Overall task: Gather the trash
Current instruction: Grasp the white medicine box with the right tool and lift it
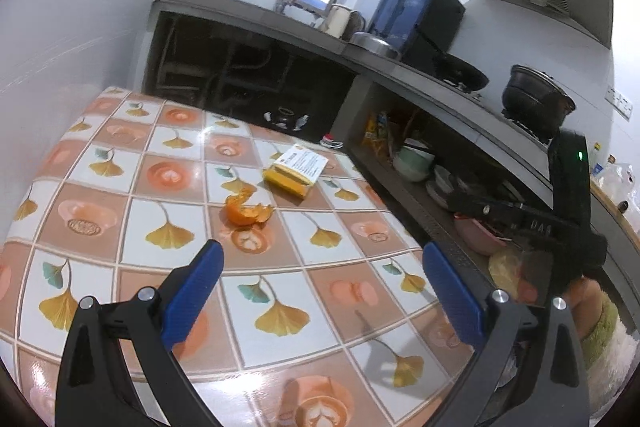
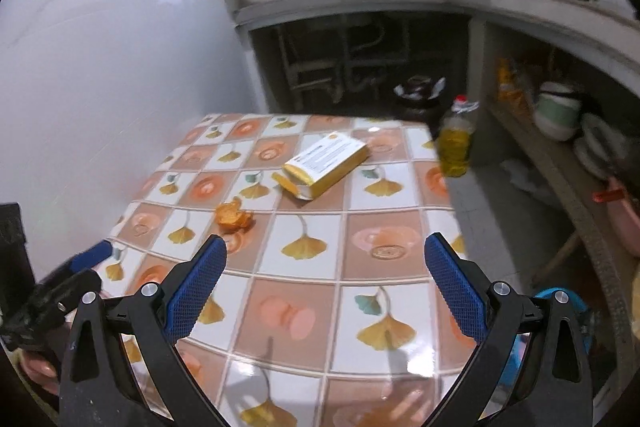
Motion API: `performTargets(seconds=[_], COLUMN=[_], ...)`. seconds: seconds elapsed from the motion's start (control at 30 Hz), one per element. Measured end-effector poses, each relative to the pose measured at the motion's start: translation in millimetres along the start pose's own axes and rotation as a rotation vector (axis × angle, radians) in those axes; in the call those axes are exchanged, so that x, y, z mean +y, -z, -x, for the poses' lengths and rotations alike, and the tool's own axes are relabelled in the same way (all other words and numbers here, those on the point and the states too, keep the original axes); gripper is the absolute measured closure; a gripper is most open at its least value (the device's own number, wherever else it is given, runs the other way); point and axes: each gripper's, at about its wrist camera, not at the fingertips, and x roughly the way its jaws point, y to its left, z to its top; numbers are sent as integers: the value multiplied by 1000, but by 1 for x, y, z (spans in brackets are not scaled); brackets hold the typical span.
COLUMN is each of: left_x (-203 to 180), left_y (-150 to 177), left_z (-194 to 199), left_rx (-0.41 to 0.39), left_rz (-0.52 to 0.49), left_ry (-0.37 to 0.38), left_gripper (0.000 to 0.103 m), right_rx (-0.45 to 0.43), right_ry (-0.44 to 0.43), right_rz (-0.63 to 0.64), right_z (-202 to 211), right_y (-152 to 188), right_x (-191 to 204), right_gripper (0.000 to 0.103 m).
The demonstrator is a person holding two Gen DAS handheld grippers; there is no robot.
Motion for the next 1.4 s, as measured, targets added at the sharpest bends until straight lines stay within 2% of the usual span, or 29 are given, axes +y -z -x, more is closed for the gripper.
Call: performTargets(seconds=[0.13, 0.27, 0.37, 0.5, 0.63, 0.7, 1.07, 1.3, 1.4], left_x=[8, 15, 20, 27, 31, 33, 44, 54, 57], left_y=[2, 3, 3, 4, 6, 7, 9, 10, 11], left_z=[-1, -7, -12, -16, -19, -19, -20, -20, -22], left_rx=[13, 43, 65, 78, 94, 97, 117, 124, 132], left_rz=[0, 0, 3, 8, 21, 23, 30, 42, 49], left_ry=[-49, -94, -128, -167, -171, -174, -207, -226, -225], left_gripper=[6, 6, 6, 6, 6, 6, 6, 6, 6], right_rx=[98, 195, 287, 353, 436, 447, 493, 505, 497], right_ry=[-80, -134, -140, -75, 7, 61, 195, 252, 251], right_rz=[-65, -211, -330, -407, -456, -481, -439, -301, -231], right_z=[-31, -70, -114, -162, -210, -226, -279, -291, -287], right_y=[-20, -40, -58, -79, -95, -99, -106, -102, -99], right_x=[-8, -23, -32, -36, -34, -32, -19, -8, -6], right_gripper=[8, 8, 8, 8, 8, 8, 8, 7, 14])
